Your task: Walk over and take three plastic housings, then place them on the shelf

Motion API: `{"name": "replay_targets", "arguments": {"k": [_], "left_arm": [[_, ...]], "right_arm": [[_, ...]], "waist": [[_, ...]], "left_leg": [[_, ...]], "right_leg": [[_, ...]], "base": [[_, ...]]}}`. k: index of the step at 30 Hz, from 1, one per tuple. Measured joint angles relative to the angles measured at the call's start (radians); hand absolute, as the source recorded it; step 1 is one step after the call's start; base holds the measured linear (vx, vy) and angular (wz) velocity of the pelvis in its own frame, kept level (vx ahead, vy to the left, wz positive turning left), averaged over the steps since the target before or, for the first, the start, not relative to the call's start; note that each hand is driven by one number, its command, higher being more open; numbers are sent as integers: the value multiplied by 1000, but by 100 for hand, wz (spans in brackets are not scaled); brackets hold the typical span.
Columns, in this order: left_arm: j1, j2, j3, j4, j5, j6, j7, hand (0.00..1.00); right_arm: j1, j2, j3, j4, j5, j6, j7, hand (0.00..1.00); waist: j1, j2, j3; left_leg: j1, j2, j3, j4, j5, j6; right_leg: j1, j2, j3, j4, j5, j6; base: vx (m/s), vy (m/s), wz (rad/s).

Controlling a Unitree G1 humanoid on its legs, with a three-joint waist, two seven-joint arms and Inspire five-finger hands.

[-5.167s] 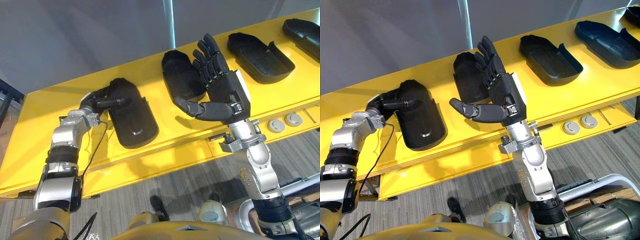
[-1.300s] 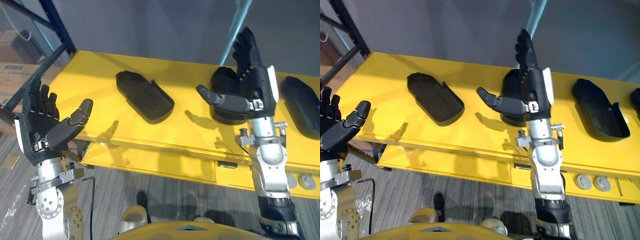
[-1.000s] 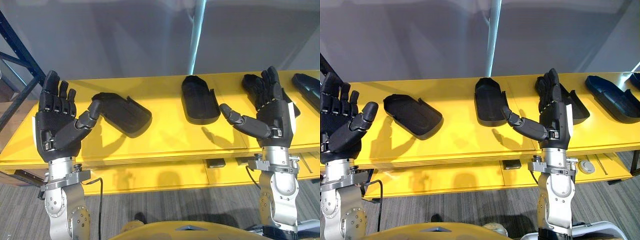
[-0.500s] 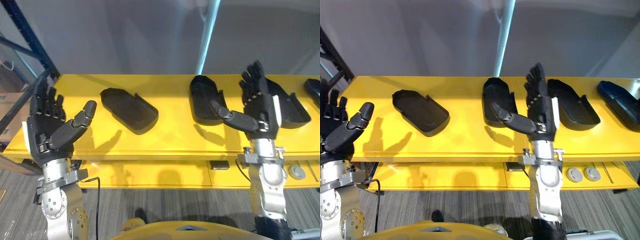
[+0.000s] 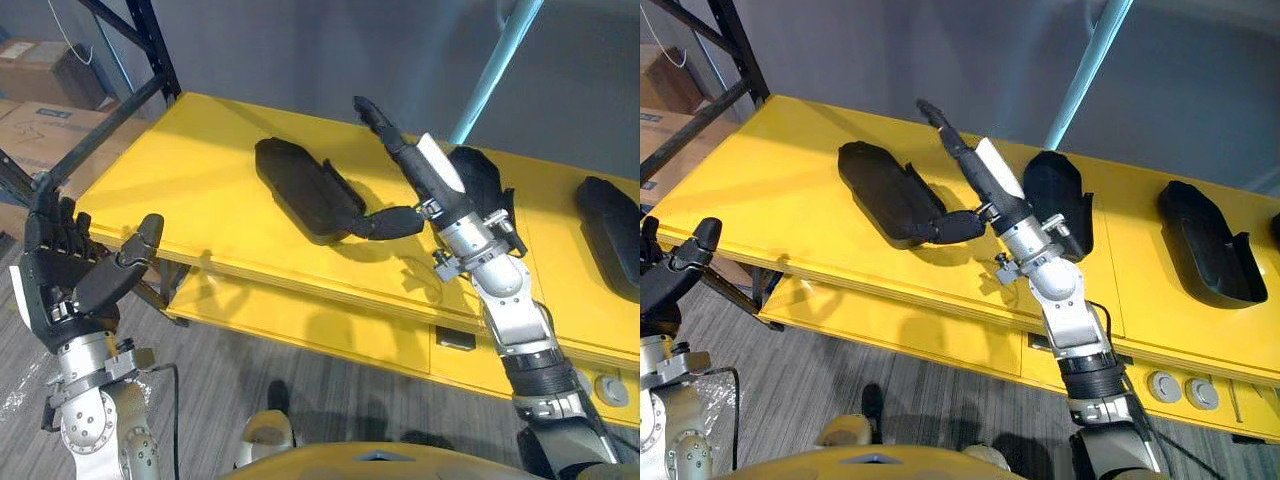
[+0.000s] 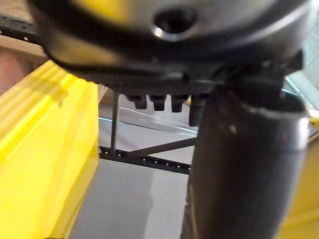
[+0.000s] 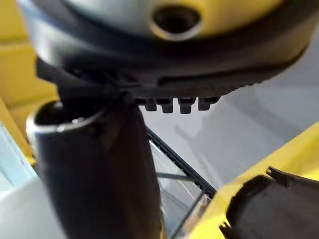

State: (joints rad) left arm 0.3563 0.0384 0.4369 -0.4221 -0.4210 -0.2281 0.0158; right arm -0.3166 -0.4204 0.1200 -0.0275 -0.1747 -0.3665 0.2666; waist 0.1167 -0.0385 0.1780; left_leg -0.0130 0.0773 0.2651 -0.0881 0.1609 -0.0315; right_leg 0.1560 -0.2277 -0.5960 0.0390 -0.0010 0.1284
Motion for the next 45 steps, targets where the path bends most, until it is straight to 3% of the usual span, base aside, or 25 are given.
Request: {"name": "replay_targets", "arguments": {"k": [9,14,19,20,31,36,45], "left_arm": [[-5,50,-43,3,0,0,-3,100],[-35,69,-50,28,-2,-1,-4,100],[-47,91,-93,51,-2,-1,2,100],[-48,91,-100,51,-2,-1,2,100],[-61,90,-125,52,-14,-1,8,100],[-71,89,-140,53,-14,-1,7,100],[-72,85,-149,53,-14,16,3,100]], "right_arm": [[-62,-168,160,56,-53,10,119,100],[-138,-238,228,75,-69,11,117,100],[-203,-241,269,168,-96,12,84,100],[-217,-241,270,191,-96,15,76,0],[-379,-240,317,358,-95,21,38,0],[-419,-239,335,410,-95,10,27,0],[-457,-235,380,448,-94,-16,19,0]], "waist": [[15,-4,14],[17,-1,39],[29,-2,73],[33,0,81],[48,38,120],[69,40,122],[73,43,143]], "left_leg": [[-12,4,-10,3,11,-4],[-13,7,-12,3,9,-9],[-20,13,-13,4,13,-6],[-26,14,-14,4,15,-6],[-45,20,-41,4,32,-16],[-46,21,-55,4,38,-15],[-42,18,-60,4,40,-14]], "right_leg": [[-17,6,-4,23,-6,-9],[-25,4,-1,39,-17,-15],[-43,2,2,66,-29,-22],[-49,3,2,69,-30,-22],[-71,-1,-18,121,-60,-27],[-70,-4,-32,142,-78,-28],[-68,-12,-36,157,-82,-23]], "base": [[7,-1,1],[-9,2,-1],[-22,1,-1],[0,0,0],[-10,-18,6],[-4,-34,9],[-2,-9,1]]}}
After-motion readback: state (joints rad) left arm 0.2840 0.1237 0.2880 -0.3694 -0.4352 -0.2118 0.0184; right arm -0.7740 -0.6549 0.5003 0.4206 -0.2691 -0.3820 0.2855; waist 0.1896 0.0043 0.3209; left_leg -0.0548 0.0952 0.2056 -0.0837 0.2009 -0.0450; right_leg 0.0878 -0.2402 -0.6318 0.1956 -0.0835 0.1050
